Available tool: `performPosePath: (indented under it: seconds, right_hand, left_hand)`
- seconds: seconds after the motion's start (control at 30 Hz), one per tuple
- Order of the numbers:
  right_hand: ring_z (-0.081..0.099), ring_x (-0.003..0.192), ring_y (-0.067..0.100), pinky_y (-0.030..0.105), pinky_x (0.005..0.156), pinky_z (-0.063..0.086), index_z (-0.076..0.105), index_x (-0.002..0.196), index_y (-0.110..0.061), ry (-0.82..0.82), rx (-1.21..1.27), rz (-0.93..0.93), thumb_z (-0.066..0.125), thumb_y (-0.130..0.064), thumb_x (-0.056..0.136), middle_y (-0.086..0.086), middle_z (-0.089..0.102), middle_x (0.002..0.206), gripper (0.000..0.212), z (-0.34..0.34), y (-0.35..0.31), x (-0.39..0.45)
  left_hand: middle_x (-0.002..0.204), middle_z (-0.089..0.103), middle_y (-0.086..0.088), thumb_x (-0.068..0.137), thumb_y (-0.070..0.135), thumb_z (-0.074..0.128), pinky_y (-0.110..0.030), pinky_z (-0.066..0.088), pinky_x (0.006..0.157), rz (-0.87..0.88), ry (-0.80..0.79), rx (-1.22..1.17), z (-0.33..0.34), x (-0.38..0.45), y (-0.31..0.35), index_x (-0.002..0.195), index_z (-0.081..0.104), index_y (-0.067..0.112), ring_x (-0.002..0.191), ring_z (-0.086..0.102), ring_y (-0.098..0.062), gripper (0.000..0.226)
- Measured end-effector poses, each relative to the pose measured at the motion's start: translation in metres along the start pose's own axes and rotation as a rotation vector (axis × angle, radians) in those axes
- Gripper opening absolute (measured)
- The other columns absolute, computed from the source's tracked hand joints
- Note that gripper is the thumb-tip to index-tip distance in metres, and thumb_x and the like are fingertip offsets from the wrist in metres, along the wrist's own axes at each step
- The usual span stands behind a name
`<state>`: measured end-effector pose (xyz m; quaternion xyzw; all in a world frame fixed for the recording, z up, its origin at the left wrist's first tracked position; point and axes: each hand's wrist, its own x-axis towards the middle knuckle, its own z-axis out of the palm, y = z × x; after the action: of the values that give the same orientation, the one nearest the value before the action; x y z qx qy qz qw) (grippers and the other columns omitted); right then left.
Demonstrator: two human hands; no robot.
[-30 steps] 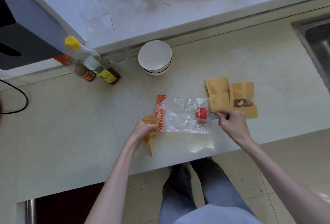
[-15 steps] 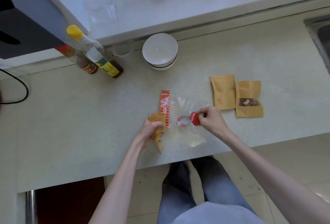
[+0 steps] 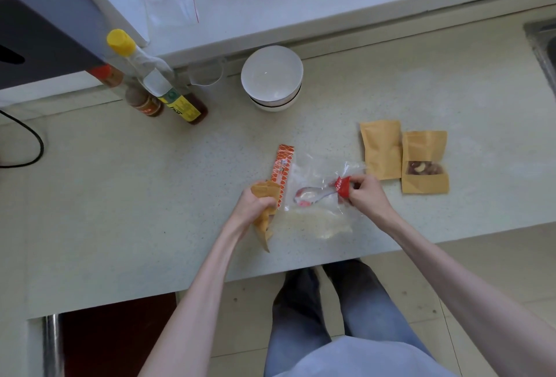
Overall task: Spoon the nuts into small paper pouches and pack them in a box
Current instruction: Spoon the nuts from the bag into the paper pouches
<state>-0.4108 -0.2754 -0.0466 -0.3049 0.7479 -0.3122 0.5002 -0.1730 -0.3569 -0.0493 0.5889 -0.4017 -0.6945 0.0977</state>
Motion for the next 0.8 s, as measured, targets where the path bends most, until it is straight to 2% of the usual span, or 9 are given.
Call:
performPosePath:
  seconds: [0.07, 0.13, 0.2, 0.3, 0.4, 0.5, 0.63, 0.73, 0.8]
  right_hand:
    - [0.054, 0.046, 0.011, 0.022, 0.046, 0.043, 0.066, 0.073, 0.014, -0.043, 0.008, -0.023, 0.053, 0.001, 0.080, 0.008, 0.067, 0.056, 0.020, 0.007, -0.002, 0.000]
    - [0.058, 0.046, 0.013, 0.031, 0.047, 0.046, 0.062, 0.072, 0.018, -0.020, -0.012, -0.059, 0.052, 0.001, 0.074, 0.008, 0.066, 0.055, 0.019, 0.012, -0.004, 0.002]
    - [0.058, 0.047, 0.017, 0.035, 0.047, 0.046, 0.063, 0.069, 0.014, 0.005, -0.077, -0.096, 0.052, -0.002, 0.071, 0.016, 0.066, 0.057, 0.020, 0.014, -0.005, 0.005]
    - [0.048, 0.048, 0.018, 0.035, 0.044, 0.035, 0.060, 0.065, 0.013, 0.008, -0.164, -0.152, 0.052, -0.003, 0.070, 0.026, 0.061, 0.059, 0.018, 0.016, -0.009, 0.009]
    - [0.056, 0.050, 0.023, 0.036, 0.043, 0.040, 0.059, 0.060, 0.011, -0.022, -0.159, -0.180, 0.049, -0.003, 0.069, 0.026, 0.063, 0.062, 0.019, 0.020, -0.014, 0.010]
    - [0.046, 0.048, 0.018, 0.038, 0.044, 0.040, 0.059, 0.065, 0.013, -0.043, -0.212, -0.224, 0.050, -0.006, 0.071, 0.029, 0.058, 0.061, 0.022, 0.026, -0.015, 0.010]
    - [0.059, 0.049, 0.019, 0.040, 0.049, 0.049, 0.071, 0.066, -0.002, -0.058, -0.058, -0.096, 0.050, 0.004, 0.073, 0.015, 0.069, 0.062, 0.023, 0.025, -0.008, 0.013]
    - [0.060, 0.051, 0.019, 0.033, 0.050, 0.048, 0.072, 0.070, -0.002, -0.071, 0.040, -0.007, 0.051, 0.006, 0.075, 0.020, 0.071, 0.070, 0.024, 0.023, -0.002, 0.014]
    - [0.060, 0.052, 0.018, 0.032, 0.050, 0.045, 0.071, 0.071, 0.004, -0.066, 0.069, 0.024, 0.052, 0.006, 0.073, 0.022, 0.070, 0.073, 0.019, 0.023, 0.002, 0.015]
  left_hand:
    - [0.079, 0.061, -0.009, 0.074, -0.006, 0.062, -0.023, 0.043, 0.038, -0.008, -0.023, 0.007, 0.004, 0.001, 0.003, 0.115, 0.055, 0.006, 0.048, 0.055, -0.016, 0.043]
    - [0.079, 0.060, -0.007, 0.074, -0.002, 0.063, -0.023, 0.043, 0.038, -0.021, -0.027, -0.005, 0.004, 0.003, 0.004, 0.112, 0.056, 0.009, 0.052, 0.056, -0.016, 0.041]
    - [0.072, 0.058, -0.006, 0.073, -0.001, 0.063, -0.024, 0.041, 0.038, -0.024, -0.025, -0.036, 0.000, 0.004, 0.001, 0.099, 0.059, 0.011, 0.048, 0.052, -0.016, 0.028]
    - [0.060, 0.046, -0.009, 0.067, 0.000, 0.060, -0.024, 0.038, 0.040, -0.026, -0.009, -0.124, -0.005, 0.005, -0.006, 0.076, 0.053, 0.010, 0.041, 0.042, -0.019, 0.015]
    - [0.058, 0.045, -0.009, 0.074, -0.007, 0.057, -0.024, 0.038, 0.041, -0.037, -0.025, -0.187, -0.007, 0.004, -0.012, 0.076, 0.051, 0.008, 0.041, 0.041, -0.019, 0.016]
    - [0.059, 0.044, -0.009, 0.076, -0.009, 0.056, -0.024, 0.038, 0.041, -0.037, -0.065, -0.217, -0.007, 0.004, -0.012, 0.078, 0.051, 0.007, 0.041, 0.041, -0.018, 0.017]
    - [0.059, 0.047, -0.009, 0.075, -0.004, 0.060, -0.025, 0.042, 0.041, -0.025, -0.093, -0.245, -0.006, 0.005, -0.012, 0.077, 0.053, 0.008, 0.043, 0.045, -0.019, 0.013]
    - [0.057, 0.049, -0.008, 0.072, 0.000, 0.062, -0.026, 0.044, 0.044, -0.034, -0.107, -0.276, -0.004, 0.004, -0.014, 0.071, 0.059, 0.013, 0.043, 0.046, -0.019, 0.013]
    - [0.057, 0.047, -0.007, 0.069, 0.002, 0.064, -0.026, 0.043, 0.046, -0.042, -0.097, -0.323, -0.001, 0.005, -0.017, 0.067, 0.058, 0.014, 0.043, 0.045, -0.019, 0.014]
